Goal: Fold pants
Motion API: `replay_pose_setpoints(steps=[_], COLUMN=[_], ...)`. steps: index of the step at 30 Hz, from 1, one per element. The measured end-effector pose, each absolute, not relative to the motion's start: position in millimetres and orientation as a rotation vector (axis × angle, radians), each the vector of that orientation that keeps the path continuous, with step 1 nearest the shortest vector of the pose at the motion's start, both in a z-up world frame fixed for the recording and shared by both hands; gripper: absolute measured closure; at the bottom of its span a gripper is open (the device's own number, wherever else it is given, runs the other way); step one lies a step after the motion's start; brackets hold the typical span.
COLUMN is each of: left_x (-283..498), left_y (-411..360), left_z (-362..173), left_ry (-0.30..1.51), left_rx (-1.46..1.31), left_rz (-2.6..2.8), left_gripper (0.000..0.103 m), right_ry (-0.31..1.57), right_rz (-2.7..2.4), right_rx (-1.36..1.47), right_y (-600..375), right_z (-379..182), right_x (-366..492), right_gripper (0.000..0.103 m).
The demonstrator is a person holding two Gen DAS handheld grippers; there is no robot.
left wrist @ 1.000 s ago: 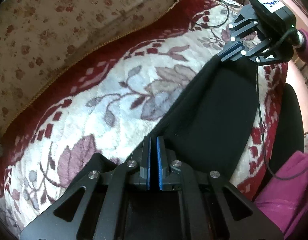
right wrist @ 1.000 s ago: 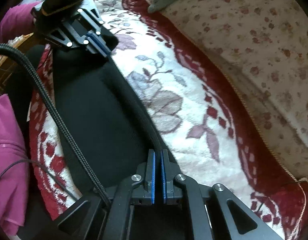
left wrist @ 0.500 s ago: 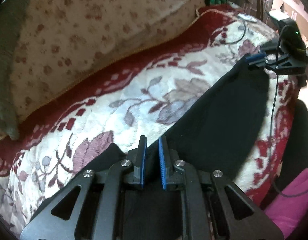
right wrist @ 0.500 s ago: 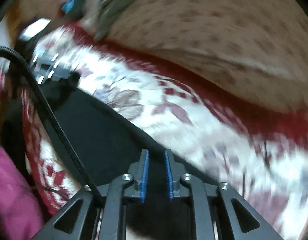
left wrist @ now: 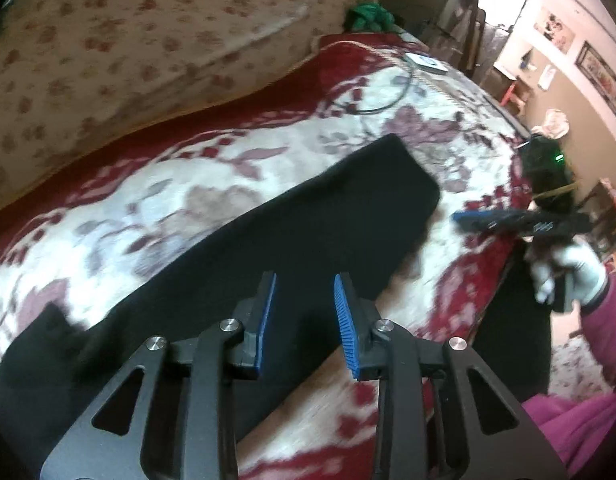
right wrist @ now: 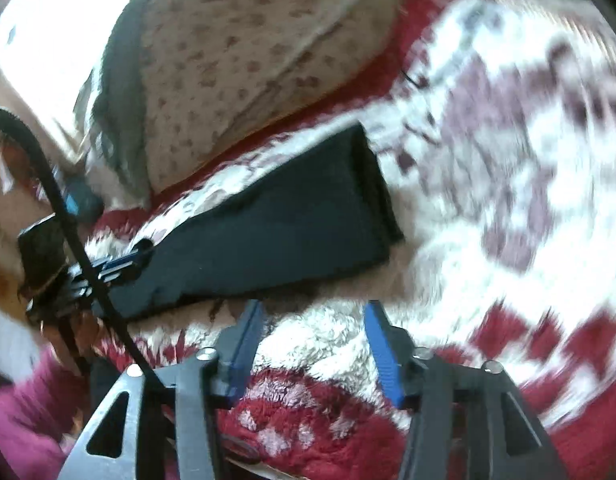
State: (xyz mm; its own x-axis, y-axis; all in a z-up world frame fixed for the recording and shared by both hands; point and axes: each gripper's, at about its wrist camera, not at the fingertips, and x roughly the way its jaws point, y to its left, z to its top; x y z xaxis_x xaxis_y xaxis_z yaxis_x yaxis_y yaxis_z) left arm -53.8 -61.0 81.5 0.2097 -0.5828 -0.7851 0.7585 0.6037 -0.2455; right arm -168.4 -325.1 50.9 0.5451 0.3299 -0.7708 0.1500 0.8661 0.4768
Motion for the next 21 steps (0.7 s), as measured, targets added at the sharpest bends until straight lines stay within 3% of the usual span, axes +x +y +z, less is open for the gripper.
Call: replay_pose_setpoints(steps=[3,6,21], left_x=[-51,-42,10], left_y=[-83,-109,-197], left_z=[79,72,47], left_ry=[0.985,1.004,1.090], left_rx=[0.219,0.228,0.315], left_rz=[-0.997,-1.044,-1.146], left_gripper=[0.074,0.067,0.067], right_ry=[0.974,0.918,0.789], right_rz=[0.061,0.043,0.104], right_rx=[0.544,0.628,0.747], right_y=[-324,-332,-348], right_z=[46,41,22], right_x=[-168,-164,-147], right_gripper=[0.052,0.052,0.040])
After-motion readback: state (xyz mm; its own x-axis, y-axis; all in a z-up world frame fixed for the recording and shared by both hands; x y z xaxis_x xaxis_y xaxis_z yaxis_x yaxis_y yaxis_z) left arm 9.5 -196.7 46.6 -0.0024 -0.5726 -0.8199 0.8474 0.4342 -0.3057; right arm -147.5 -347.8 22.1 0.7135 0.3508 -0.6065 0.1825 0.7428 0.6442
